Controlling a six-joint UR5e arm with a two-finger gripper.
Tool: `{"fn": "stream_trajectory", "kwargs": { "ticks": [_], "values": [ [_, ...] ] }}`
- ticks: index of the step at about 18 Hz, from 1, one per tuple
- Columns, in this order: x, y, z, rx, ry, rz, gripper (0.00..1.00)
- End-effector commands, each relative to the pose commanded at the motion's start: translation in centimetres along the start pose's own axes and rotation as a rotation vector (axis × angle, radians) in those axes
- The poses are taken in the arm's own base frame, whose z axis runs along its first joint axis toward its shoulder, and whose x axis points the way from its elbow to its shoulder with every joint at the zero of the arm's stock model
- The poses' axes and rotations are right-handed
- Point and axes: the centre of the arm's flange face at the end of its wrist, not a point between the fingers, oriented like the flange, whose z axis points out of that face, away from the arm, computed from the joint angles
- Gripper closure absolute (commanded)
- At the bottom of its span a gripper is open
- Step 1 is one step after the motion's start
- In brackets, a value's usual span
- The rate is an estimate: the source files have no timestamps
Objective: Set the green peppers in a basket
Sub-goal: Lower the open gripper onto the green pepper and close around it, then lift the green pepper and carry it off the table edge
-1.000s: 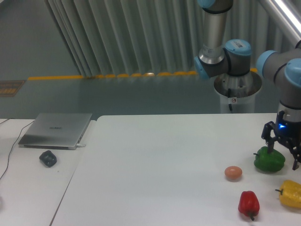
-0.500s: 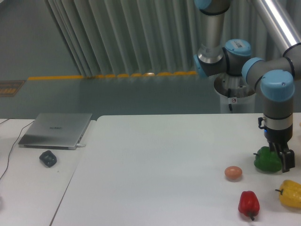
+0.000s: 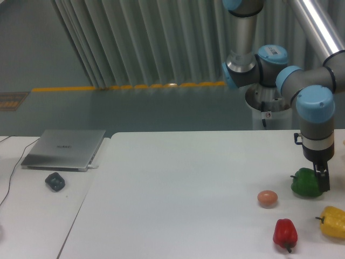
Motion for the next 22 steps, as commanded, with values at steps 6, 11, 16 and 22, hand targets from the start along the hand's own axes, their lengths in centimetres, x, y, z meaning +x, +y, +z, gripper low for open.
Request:
{"fn": "stream_trajectory", "kwargs": {
  "ticks": [6, 11, 16, 22],
  "values": [
    [-0.3, -1.1, 1.1, 0.008, 0.009, 0.008, 0.0],
    [-0.7, -2.1, 1.8, 0.006, 0.019, 0.023, 0.0],
    [-0.9, -2.3, 2.4, -0.002, 0.032, 0.02, 0.0],
    [-1.2, -2.5, 1.3, -0.007, 0.025, -0.024, 0.68]
  ]
}}
